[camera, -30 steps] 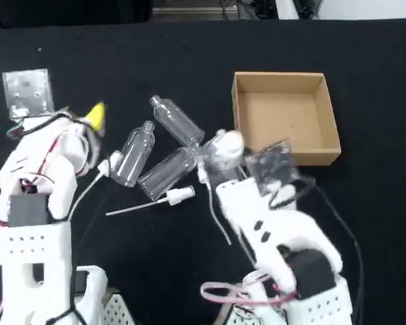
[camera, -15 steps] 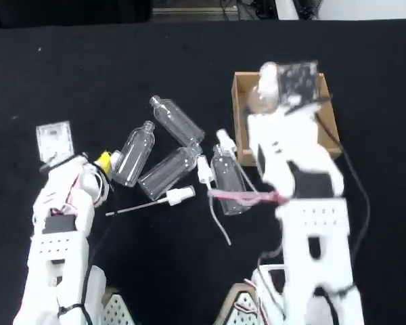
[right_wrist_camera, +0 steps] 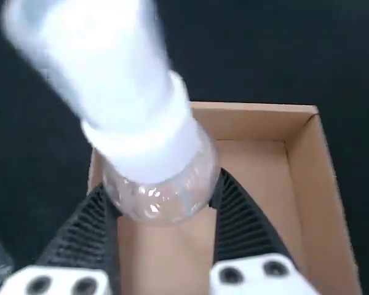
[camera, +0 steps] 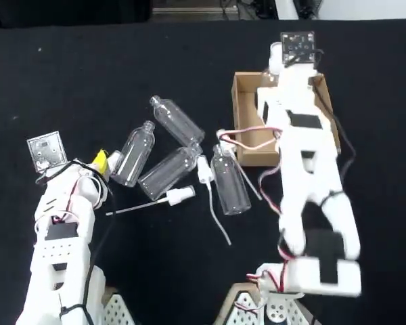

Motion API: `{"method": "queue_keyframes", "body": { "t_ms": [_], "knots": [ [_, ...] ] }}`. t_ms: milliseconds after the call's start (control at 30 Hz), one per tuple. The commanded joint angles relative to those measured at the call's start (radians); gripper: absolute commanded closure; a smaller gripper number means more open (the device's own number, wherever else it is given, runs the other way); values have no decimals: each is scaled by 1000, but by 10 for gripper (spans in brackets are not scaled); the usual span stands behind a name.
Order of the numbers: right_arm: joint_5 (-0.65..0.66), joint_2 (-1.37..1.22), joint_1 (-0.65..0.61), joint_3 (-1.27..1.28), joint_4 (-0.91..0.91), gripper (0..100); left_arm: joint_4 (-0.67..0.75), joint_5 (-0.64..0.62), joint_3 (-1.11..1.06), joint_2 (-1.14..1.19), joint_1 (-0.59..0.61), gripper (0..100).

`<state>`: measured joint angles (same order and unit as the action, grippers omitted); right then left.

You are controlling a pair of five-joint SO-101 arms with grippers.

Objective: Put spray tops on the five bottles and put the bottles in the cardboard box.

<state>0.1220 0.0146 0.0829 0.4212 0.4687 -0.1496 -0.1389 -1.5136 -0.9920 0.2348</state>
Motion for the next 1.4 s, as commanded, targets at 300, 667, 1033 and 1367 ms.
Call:
{"method": "queue_keyframes", "body": {
  "t_ms": [300,667,1033,1367],
  "knots": [
    [2,-211,-77,-257,-29,988,18,-9,12,-2,18,801],
    [2,-337,-81,-363,-29,988,18,-9,12,-2,15,801],
    [-31,-357,-83,-366,-75,988,18,-9,10,-2,13,801],
    [-48,-358,-107,-364,-72,988,18,-9,10,-2,15,801]
  ]
}}
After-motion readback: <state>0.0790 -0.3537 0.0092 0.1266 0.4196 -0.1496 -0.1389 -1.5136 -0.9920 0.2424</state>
